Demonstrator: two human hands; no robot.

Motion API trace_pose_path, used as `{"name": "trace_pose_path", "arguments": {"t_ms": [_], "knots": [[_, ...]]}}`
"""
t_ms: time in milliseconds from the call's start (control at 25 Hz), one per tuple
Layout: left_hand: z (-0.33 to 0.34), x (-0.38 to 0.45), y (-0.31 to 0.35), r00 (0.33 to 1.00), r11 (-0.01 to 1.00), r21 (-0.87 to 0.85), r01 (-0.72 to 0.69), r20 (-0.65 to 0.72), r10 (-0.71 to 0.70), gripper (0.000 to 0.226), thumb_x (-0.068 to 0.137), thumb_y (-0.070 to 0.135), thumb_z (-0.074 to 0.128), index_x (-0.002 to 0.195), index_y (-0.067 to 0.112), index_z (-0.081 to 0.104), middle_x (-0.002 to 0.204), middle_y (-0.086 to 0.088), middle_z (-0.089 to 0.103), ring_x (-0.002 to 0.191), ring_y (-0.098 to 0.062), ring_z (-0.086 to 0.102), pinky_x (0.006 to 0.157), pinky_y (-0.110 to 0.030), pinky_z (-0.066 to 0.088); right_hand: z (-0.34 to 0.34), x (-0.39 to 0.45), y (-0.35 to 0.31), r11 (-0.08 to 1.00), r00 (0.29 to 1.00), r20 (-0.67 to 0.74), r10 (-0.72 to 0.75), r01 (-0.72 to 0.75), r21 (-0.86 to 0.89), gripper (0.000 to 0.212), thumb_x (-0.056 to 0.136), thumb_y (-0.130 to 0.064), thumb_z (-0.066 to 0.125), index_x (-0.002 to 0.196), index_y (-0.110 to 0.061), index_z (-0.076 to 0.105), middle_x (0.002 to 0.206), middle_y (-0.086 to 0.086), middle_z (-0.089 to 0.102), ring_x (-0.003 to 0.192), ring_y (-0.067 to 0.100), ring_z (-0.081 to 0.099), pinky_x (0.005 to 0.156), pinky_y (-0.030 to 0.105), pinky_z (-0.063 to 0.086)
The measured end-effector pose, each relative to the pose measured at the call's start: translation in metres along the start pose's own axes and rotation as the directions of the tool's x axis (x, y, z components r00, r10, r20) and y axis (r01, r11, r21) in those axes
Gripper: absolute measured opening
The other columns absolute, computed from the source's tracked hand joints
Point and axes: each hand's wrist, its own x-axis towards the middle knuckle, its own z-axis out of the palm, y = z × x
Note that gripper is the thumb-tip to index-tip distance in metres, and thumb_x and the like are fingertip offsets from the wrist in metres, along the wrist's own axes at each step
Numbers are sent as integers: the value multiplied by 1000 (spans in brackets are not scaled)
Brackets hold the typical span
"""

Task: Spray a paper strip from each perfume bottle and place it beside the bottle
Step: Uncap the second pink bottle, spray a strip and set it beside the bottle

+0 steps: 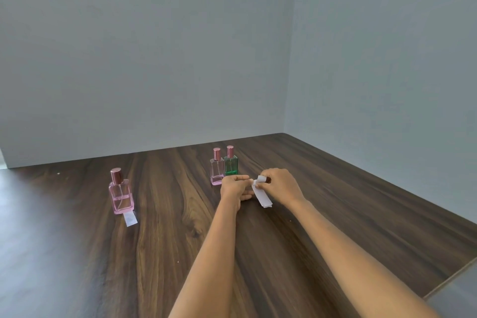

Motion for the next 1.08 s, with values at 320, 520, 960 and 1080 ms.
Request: {"name": "trace_pose_path", "arguments": {"t_ms": [320,520,960,1080], "knots": [[3,-16,20,987,991,-48,127,104,-121,2,89,0,61,89,-2,60,78,-14,63,66,-20,63,64,-31,58,-19,5,0,992,998,-43,-39,44,117,13,85,-22,67,93,-13,72,103,5,71,93,16,64,72,21,50],[23,-19,29,1000,983,-183,-2,17,6,29,92,-11,50,120,-7,55,105,-25,64,67,-24,64,63,-31,59,-18,7,7,926,957,-184,224,-150,346,16,86,-21,64,95,-9,69,104,8,70,95,21,64,57,14,41],[46,-12,-4,977,920,385,-78,-153,147,14,80,22,73,92,21,66,100,-3,71,95,-24,69,89,-35,54,-32,-10,27,615,807,-176,563,-267,742,9,85,-4,58,89,-10,65,98,8,68,66,8,62,62,17,52],[53,-14,-1,982,854,512,-90,-99,163,13,80,22,71,93,22,67,107,-4,73,100,-24,70,89,-33,52,-29,-12,28,655,834,-176,524,-262,709,5,82,-9,67,82,-13,63,96,8,71,71,12,65,65,20,50]]}}
